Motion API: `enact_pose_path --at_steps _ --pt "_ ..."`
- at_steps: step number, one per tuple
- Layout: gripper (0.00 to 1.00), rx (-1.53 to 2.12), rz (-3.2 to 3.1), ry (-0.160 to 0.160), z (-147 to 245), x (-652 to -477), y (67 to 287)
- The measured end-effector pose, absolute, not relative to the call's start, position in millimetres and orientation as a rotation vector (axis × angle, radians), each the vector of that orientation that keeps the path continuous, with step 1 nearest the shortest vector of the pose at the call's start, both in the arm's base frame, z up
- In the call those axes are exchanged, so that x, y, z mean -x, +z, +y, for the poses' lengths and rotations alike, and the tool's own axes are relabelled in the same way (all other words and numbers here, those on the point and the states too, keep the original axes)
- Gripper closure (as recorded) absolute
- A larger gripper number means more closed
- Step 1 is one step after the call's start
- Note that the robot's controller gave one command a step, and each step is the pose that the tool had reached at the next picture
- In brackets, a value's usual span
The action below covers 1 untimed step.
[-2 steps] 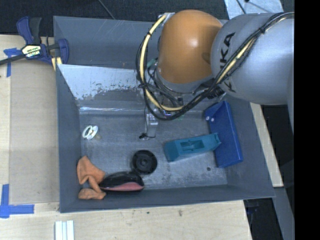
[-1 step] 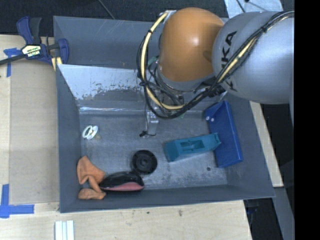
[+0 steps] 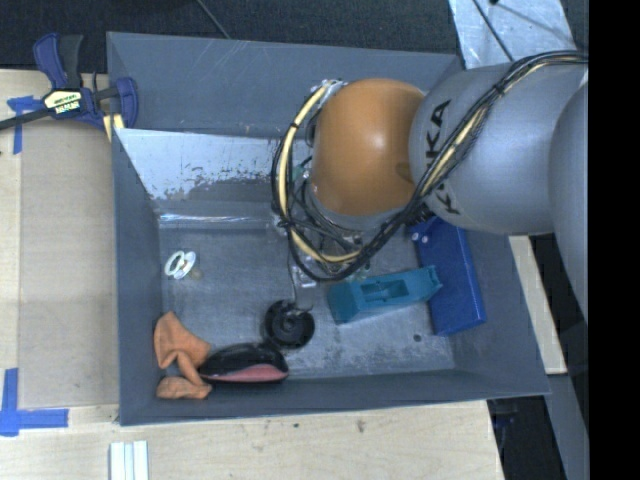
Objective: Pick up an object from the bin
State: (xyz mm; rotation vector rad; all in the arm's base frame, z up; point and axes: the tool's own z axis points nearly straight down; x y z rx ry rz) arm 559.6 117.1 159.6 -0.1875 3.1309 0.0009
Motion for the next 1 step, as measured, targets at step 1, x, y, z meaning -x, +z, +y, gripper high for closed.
enact_pose_path --at_steps 1 --pt "0.00 0.691 3.065 0.000 116.8 -521.9 152.8"
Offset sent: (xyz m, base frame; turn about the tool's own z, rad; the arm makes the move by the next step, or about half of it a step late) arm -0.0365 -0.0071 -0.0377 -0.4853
